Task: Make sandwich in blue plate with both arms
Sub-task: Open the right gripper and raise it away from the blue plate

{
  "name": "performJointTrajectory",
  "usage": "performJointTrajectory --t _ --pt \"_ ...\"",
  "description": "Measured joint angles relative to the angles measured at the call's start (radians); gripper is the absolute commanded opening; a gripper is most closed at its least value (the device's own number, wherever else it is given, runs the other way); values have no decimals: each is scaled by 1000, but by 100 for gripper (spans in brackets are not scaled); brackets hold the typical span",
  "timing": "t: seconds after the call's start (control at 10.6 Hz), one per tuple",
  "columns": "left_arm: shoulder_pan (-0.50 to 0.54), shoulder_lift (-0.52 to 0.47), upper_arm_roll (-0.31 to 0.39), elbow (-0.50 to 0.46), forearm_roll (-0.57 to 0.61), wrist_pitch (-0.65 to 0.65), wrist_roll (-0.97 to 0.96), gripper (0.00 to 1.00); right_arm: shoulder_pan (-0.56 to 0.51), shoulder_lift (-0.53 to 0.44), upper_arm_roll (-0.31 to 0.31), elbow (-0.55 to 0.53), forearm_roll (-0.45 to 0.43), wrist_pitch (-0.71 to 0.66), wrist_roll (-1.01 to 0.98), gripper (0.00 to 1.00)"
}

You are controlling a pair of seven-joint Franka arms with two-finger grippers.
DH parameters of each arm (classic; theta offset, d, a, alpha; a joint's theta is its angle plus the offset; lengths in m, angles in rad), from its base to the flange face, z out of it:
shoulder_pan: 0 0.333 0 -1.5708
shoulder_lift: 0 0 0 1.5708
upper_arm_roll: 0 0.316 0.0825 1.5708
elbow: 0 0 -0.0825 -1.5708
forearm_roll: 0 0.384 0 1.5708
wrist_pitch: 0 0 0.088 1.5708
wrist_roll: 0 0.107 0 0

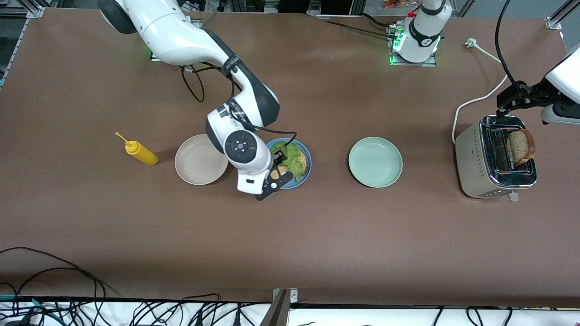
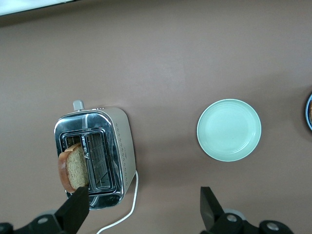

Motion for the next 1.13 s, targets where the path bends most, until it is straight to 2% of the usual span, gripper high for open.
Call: performJointTrajectory --t 0.28,0.57,0.94,1.13 --pt "0 0 0 0 0 0 0 100 -102 -41 -14 1 -13 -62 -119 100" --pt "0 1 0 0 0 0 0 100 -133 -133 -59 -13 -17 -257 -155 100" --pt "0 1 0 1 0 0 0 100 -134 -286 -151 -177 -19 -287 -201 100" --pt "0 1 0 1 0 0 0 100 -134 -346 -174 -233 -19 -296 -202 100"
